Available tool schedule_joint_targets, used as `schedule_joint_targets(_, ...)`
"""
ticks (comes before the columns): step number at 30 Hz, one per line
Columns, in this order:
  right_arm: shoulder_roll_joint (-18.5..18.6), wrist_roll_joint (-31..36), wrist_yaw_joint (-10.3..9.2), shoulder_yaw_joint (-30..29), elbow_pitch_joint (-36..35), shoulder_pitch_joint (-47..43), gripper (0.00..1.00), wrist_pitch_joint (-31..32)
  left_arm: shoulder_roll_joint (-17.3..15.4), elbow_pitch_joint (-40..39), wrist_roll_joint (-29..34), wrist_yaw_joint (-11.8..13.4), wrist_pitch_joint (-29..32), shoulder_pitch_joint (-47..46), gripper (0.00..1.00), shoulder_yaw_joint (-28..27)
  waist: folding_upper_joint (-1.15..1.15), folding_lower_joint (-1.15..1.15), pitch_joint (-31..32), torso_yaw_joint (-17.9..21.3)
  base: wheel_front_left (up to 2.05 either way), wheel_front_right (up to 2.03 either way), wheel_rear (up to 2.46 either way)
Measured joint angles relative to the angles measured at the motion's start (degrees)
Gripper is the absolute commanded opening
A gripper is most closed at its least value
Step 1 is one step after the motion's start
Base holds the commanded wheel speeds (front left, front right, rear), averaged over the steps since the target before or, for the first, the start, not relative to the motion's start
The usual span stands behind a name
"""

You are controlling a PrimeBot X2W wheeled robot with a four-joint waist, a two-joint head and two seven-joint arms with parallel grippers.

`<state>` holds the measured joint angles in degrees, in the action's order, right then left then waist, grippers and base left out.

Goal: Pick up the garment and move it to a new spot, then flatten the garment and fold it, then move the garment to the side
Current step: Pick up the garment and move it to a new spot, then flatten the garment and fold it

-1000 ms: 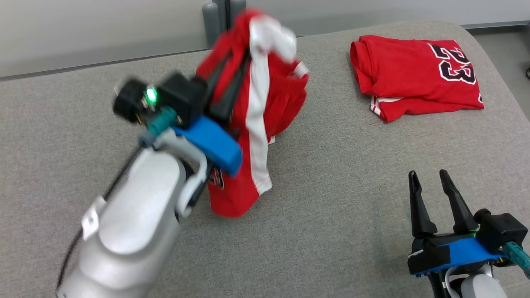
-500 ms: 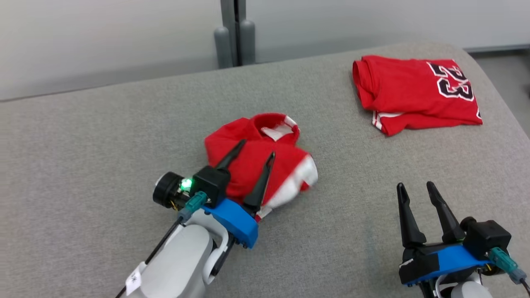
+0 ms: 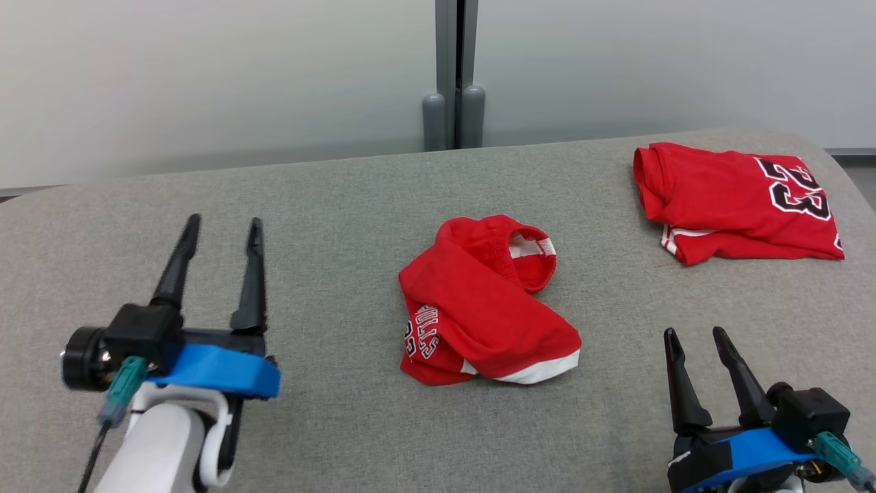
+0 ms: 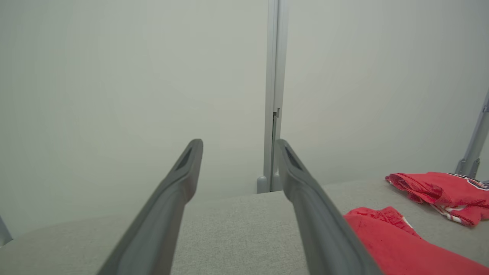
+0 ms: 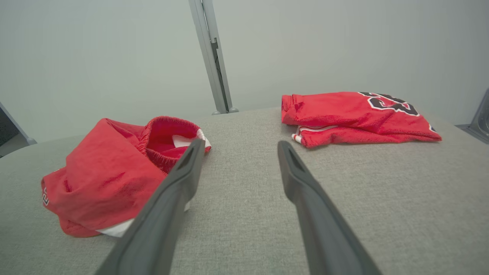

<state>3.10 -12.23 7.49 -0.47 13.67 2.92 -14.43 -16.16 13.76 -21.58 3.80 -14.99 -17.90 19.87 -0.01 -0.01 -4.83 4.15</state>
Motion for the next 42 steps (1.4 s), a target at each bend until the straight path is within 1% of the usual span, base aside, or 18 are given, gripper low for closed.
schedule_joint_targets(5,0.0,0.0,0.0,-0.7,-0.3,-0.8,1.0,0.2,-2.2,-6.0,1.7,2.7,0.0,7.5,1.0,-7.3,0.0,0.0,0.7,-1.9,0.0,0.0,0.0)
schedule_joint_targets(6,0.1,0.0,0.0,-0.9,-0.5,-1.1,1.0,0.3,-2.8,-7.5,2.1,3.3,0.0,10.8,1.0,-9.7,0.01,0.01,1.1,-2.5,0.0,0.0,0.0)
schedule_joint_targets(10,0.1,0.0,0.0,-1.6,-1.0,-2.0,1.0,0.5,-3.6,-9.5,2.2,3.7,0.0,16.2,1.0,-13.6,0.0,0.0,1.6,-3.6,0.0,0.0,0.0)
schedule_joint_targets(13,0.5,0.0,0.0,-2.0,-1.2,-2.1,1.0,0.6,-3.6,-10.5,1.8,3.1,0.0,18.9,1.0,-15.5,0.01,0.01,1.8,-4.4,0.0,0.0,0.0)
schedule_joint_targets(16,0.6,0.0,0.0,-2.2,-1.3,-2.3,1.0,0.8,-3.4,-10.1,1.0,1.3,0.0,20.5,1.0,-16.4,0.0,0.01,1.9,-5.0,0.0,0.0,0.0)
schedule_joint_targets(21,0.6,0.0,0.0,-2.1,-1.3,-3.0,1.0,0.8,-2.0,-8.6,0.9,-0.8,0.0,21.4,1.0,-17.0,0.0,0.0,2.2,-5.5,0.0,0.0,0.0)
schedule_joint_targets(29,0.6,0.0,0.0,-2.1,-1.3,-4.1,1.0,1.2,-0.5,-6.6,2.4,-1.6,0.0,22.2,1.0,-17.5,0.0,0.01,3.2,-5.6,0.0,0.0,0.0)
schedule_joint_targets(32,0.6,0.0,0.0,-2.1,-1.3,-4.3,1.0,1.4,-0.3,-5.9,2.4,-2.3,0.0,22.2,1.0,-17.6,0.01,0.0,3.4,-5.5,0.0,0.0,0.0)
schedule_joint_targets(42,0.6,0.0,0.0,-2.0,-1.3,-4.7,1.0,1.8,0.4,-4.5,2.8,-3.1,0.0,22.2,1.0,-18.0,0.01,0.01,3.7,-5.1,0.0,0.0,0.0)
